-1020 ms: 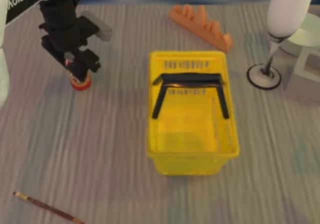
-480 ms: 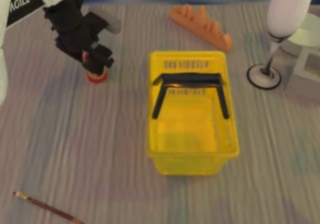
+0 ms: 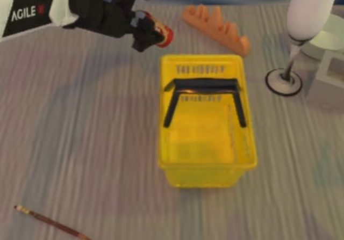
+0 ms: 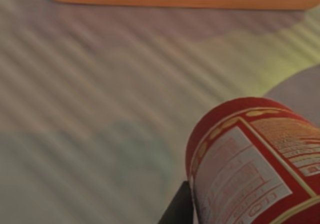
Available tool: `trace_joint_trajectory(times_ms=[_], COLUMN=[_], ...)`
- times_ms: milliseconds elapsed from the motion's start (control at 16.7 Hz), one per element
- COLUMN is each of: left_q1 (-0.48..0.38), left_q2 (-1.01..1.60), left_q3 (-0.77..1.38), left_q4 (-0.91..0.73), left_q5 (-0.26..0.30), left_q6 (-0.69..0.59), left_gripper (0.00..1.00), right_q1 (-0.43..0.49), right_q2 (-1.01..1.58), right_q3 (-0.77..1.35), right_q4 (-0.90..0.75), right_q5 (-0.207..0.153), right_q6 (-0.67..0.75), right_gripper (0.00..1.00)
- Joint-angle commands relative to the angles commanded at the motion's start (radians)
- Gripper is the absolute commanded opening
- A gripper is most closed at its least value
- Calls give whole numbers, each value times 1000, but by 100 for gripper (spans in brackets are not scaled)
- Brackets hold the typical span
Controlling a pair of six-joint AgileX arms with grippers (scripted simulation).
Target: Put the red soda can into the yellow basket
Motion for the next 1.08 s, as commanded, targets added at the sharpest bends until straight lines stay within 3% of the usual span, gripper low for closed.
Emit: trace_joint_trajectory(times_ms=[360, 600, 840, 1080], left_q1=[-32, -48, -56, -56], left_q2=[-140, -218, -262, -265], left_q3=[-259, -404, -483, -487], left_q4=[619, 916, 1050, 1057], left_q5=[371, 566, 667, 672], left_q6=[-170, -263, -311, -314], left_gripper=[0, 0, 0, 0], right_q1=[0, 0, 0, 0], right_q2=[0, 0, 0, 0], right_q3=[0, 0, 0, 0], right_q4=[0, 0, 0, 0], right_q5=[0, 0, 0, 0], right_q6=[0, 0, 0, 0], right_gripper=[100, 100, 100, 100])
